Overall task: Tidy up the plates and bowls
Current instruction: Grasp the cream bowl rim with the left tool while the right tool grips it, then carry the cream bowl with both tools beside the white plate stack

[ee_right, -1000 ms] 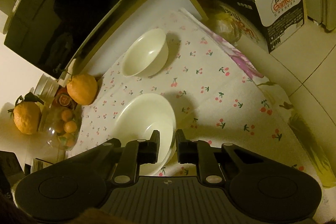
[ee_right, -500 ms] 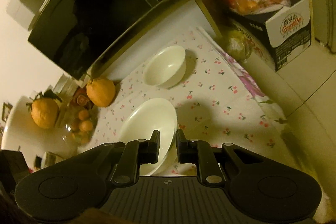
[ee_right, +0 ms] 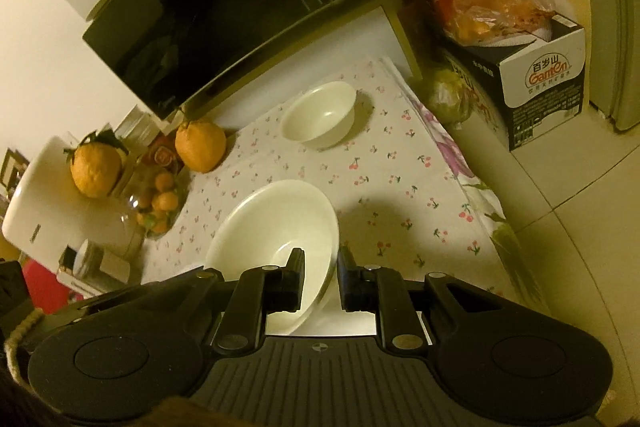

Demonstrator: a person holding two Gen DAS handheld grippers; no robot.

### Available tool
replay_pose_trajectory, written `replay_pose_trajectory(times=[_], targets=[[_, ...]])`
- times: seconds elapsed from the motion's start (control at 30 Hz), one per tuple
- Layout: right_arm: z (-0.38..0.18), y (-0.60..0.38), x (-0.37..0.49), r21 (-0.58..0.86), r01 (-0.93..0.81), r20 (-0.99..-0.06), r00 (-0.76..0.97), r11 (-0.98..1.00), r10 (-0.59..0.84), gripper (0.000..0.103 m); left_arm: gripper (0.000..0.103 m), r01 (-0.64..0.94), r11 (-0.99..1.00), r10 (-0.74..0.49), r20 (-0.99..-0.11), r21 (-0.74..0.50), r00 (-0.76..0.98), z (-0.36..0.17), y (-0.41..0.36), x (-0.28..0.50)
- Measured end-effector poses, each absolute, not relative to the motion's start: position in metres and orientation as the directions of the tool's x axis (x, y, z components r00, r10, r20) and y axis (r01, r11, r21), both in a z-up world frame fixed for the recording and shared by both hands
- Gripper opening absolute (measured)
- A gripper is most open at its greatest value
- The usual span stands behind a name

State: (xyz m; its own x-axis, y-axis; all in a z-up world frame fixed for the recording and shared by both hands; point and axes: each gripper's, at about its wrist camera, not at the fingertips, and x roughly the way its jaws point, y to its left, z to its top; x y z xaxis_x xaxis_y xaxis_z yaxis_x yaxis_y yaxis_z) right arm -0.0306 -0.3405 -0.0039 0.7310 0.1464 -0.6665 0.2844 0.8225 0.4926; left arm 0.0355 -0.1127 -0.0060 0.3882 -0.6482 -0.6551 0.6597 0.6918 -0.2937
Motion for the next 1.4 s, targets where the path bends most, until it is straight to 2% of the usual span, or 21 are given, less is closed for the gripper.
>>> replay_pose_trajectory(times=[0.7,1.4], targets=[[-0.020,-0.317,-0.046,0.315,0.266,-0.785,0.613,0.911,0.093,0.017,0.013,0.712,0.669,-0.578,-0.753,-0.215,0.315,-0.033,-0.120,0.007],[-0.025,-0.309,-0.041,0.268,0.242,-0.809,0.582,0.932,0.081,0.021,0.013,0.721,0.668,-0.552,-0.774,-0.186,0.311,-0.037,-0.124,0.005]])
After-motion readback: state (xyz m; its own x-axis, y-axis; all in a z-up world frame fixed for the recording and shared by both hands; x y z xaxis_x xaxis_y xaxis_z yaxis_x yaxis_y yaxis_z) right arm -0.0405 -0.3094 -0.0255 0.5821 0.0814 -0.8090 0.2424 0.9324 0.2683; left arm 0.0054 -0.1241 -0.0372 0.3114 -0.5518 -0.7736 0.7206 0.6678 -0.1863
